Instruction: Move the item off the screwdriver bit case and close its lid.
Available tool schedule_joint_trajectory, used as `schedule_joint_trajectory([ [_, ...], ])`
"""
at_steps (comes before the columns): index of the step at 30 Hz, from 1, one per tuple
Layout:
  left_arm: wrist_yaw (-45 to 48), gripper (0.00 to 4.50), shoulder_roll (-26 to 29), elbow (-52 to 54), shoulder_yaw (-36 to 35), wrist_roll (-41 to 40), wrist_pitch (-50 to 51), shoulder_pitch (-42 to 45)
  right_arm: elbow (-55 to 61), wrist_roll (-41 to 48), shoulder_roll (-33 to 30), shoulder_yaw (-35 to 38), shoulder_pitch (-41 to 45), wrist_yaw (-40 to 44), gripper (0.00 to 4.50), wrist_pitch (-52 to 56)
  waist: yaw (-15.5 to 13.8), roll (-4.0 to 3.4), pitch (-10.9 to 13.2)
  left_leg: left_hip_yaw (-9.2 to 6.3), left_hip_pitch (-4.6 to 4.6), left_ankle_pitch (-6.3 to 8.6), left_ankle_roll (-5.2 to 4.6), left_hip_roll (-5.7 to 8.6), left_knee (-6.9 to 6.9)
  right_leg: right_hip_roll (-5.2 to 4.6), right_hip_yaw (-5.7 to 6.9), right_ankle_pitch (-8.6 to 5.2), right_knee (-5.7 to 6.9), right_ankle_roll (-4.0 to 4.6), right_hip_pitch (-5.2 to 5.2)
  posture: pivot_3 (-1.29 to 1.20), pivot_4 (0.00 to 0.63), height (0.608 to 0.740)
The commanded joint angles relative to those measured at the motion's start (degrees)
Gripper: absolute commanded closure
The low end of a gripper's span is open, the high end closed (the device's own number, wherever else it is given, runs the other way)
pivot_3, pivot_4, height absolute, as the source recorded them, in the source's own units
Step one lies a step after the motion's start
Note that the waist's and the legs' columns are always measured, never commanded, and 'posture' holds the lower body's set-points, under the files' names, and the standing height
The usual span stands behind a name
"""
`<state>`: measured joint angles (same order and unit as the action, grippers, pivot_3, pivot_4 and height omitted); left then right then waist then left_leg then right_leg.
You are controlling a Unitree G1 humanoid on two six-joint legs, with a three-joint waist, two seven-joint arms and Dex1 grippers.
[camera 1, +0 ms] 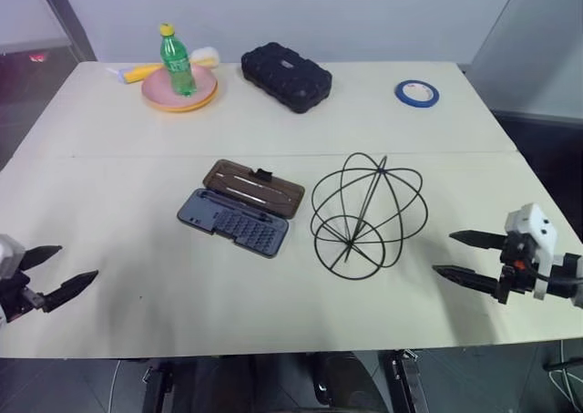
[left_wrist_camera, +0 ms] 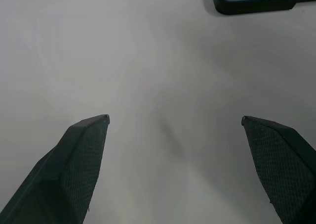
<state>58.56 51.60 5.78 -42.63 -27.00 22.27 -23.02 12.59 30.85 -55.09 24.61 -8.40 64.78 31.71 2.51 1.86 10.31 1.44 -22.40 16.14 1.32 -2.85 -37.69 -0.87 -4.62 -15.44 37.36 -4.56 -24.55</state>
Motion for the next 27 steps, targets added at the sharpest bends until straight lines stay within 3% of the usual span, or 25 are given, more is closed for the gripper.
schedule_joint_trajectory([
  [1, 0.2, 0.00, -0.2, 1.9, -2.4, -0.8, 0.0, -0.6, 0.9, -0.2, -0.2, 0.5, -0.1, -0.2, 0.03, -1.0, 0.0, 0.00, 0.0, 0.00, 0.00, 0.00, 0.00, 0.00, 0.00, 0.00, 0.00, 0.00, 0.00, 0.00, 0.00, 0.00, 0.150, 0.737],
  [10, -2.8, 0.00, -0.4, 1.1, -0.6, -0.2, 1.2, 3.0, 2.2, -1.2, 1.5, 0.7, -1.3, -3.2, 0.03, -1.4, 0.0, 0.01, 0.0, 0.00, 0.01, 0.00, 0.00, 0.01, -0.01, 0.02, 0.00, 0.01, 0.01, -0.01, 0.02, 0.00, 0.150, 0.737],
  [14, -3.2, 0.00, -0.7, 3.3, 2.1, -4.9, 6.2, 8.3, 4.4, 1.7, 3.5, 2.1, -1.3, -6.3, 0.03, 2.6, -0.1, 0.01, 0.0, -0.02, 0.02, 0.00, 0.00, 0.01, -0.03, 0.04, 0.00, 0.01, 0.03, -0.02, 0.05, 0.00, 0.150, 0.737],
  [22, -0.3, 0.00, 3.8, 17.9, 14.2, -23.3, 22.1, 25.1, 25.5, 18.3, 5.7, 11.9, -8.0, -10.6, 0.03, 13.5, -0.6, 0.02, 0.0, -0.11, -0.02, 0.00, 0.00, 0.01, -0.10, 0.10, 0.01, 0.15, 0.07, -0.27, 0.11, 0.00, 0.150, 0.737],
  [27, 4.3, 0.00, 6.9, 19.2, 22.4, -26.4, 24.2, 35.6, 31.2, 26.8, 7.2, 10.3, -4.1, -19.9, 0.03, 16.4, 0.2, -0.03, 0.0, -0.11, 0.07, -0.01, 0.00, -0.01, -0.12, 0.22, -0.03, 0.16, 0.11, -0.24, 0.15, 0.00, 0.150, 0.737],
])
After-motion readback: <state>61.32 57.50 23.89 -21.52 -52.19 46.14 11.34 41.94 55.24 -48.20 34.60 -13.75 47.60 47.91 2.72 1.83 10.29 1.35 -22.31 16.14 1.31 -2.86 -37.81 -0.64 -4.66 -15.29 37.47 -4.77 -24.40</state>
